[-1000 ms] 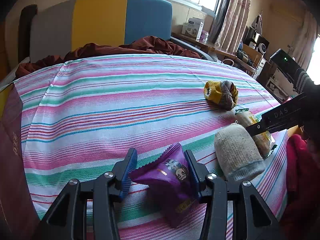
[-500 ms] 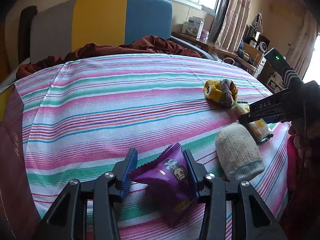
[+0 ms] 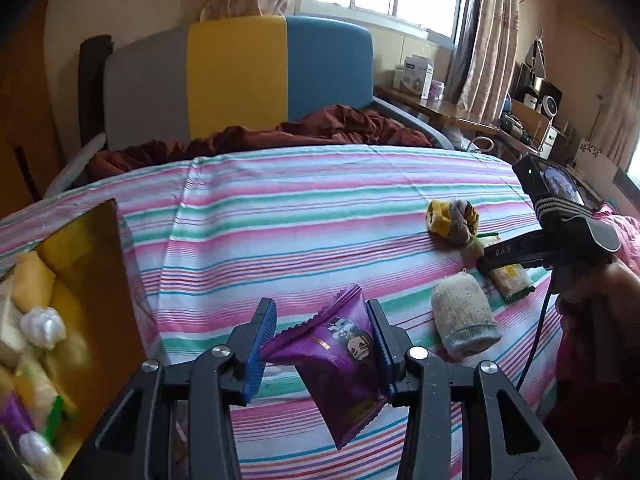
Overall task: Organize objects
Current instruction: 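Grasp the WEIDAN cracker bag with the right gripper while the left gripper holds the packet, then carry the packet over the gold tray and open the left gripper while the right holds the bag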
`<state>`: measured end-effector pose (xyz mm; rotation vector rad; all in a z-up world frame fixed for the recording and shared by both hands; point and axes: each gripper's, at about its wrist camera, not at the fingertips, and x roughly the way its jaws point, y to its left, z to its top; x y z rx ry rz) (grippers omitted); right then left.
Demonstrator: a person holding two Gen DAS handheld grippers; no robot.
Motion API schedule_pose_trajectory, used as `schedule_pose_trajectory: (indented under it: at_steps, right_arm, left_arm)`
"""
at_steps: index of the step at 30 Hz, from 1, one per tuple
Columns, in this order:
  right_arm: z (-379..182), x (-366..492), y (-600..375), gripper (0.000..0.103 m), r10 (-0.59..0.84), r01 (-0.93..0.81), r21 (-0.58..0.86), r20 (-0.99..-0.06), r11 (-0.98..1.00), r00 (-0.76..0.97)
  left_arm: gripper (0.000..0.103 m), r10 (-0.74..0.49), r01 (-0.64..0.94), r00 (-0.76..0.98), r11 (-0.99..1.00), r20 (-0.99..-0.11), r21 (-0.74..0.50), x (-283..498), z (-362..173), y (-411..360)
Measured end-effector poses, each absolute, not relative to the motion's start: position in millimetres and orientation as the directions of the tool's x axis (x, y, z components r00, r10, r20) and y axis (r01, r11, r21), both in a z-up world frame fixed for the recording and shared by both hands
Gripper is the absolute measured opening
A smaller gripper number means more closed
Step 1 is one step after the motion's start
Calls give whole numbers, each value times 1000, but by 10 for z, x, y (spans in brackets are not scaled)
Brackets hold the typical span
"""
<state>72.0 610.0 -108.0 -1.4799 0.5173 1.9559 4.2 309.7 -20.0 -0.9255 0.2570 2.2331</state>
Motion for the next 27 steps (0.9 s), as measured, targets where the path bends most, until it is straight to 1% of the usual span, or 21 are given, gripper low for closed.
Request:
schedule_pose_trajectory:
  at_steps: [6,12,21,23,27]
  right_arm:
    - [-1065,777,6129,50,245,-684,-57,-953,-727,-180]
    - [-1048,839,6170,49,239,-689,-46,-953,-723,-188]
    - [-1023,974,6250,49,240,-692,-43,-952,-720,-191]
    - [-1016,969,6229,49,241,-693,-43,-952,-720,-191]
    - [-981,1049,6303,49,240,-712,-27,-950,-702,-200]
  left_arm:
    - [46,483,-599,-564,-798,-669,-71,-8,-19,2679]
    - [46,441,-532,-613,-844,-656,-70,-58,54,2322]
    - [46,407,-455,-620,-883,-671,-114,-184,-23,1890]
    - [46,412,-436,-619,-888,-668,-144,-222,-38,1717]
    - [46,363,-355,-649,-922,-668,-156,-308,-49,1278]
